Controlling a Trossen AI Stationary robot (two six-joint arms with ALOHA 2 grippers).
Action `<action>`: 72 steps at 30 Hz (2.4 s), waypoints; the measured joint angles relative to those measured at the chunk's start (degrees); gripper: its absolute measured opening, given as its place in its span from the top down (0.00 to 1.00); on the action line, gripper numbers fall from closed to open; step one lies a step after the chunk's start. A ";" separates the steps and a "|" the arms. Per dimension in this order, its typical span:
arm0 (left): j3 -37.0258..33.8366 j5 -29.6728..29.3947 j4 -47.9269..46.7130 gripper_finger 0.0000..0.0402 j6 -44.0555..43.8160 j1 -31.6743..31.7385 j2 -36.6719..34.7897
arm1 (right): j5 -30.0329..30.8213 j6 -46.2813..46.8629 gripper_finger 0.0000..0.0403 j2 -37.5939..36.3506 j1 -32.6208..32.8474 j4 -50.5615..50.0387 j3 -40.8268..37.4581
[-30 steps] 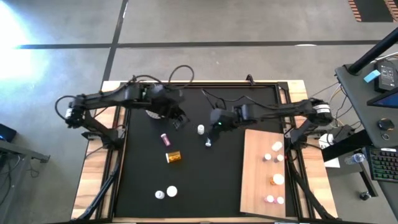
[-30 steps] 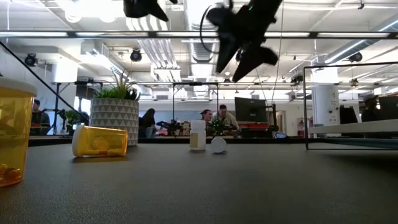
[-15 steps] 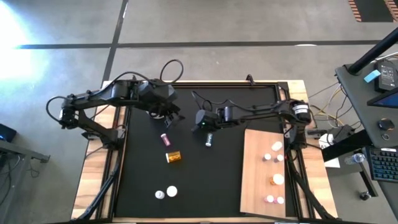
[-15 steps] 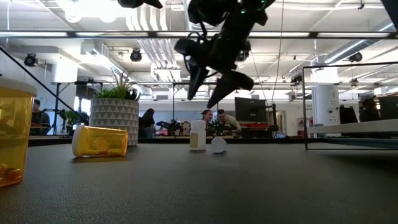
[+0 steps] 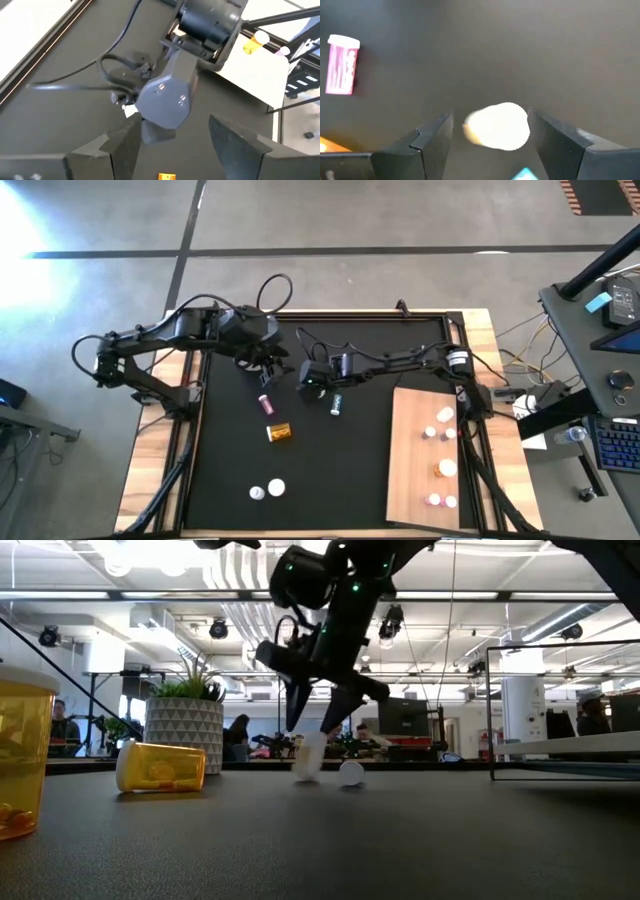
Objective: Pick and place medicine bottles onto shelf by color
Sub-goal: Put the left white pill bottle on the shelf aligned with the other white pill bottle
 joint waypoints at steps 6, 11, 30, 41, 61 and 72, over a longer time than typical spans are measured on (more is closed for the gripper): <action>0.00 -0.02 -0.02 0.47 -0.02 0.00 0.02 | -0.28 0.02 0.39 0.07 0.35 -0.46 1.40; 0.00 -0.02 0.02 0.47 -0.07 0.00 0.02 | 2.49 -1.14 0.39 -3.00 0.57 -0.41 1.38; -20.60 -0.39 18.88 0.47 2.69 0.99 1.82 | 1.09 -25.02 0.39 -13.72 1.12 -20.94 -4.85; -36.91 -8.13 39.22 0.47 -1.96 1.42 10.82 | 0.58 -27.02 0.39 -23.78 1.10 -16.67 -11.03; -36.28 -11.17 45.21 0.48 -7.80 -0.07 28.00 | 0.57 -27.41 0.39 -28.30 1.07 -16.57 -16.37; -35.93 -9.33 46.30 0.69 2.90 -0.07 27.43 | 0.39 -29.90 0.39 -28.36 1.07 -16.66 -16.45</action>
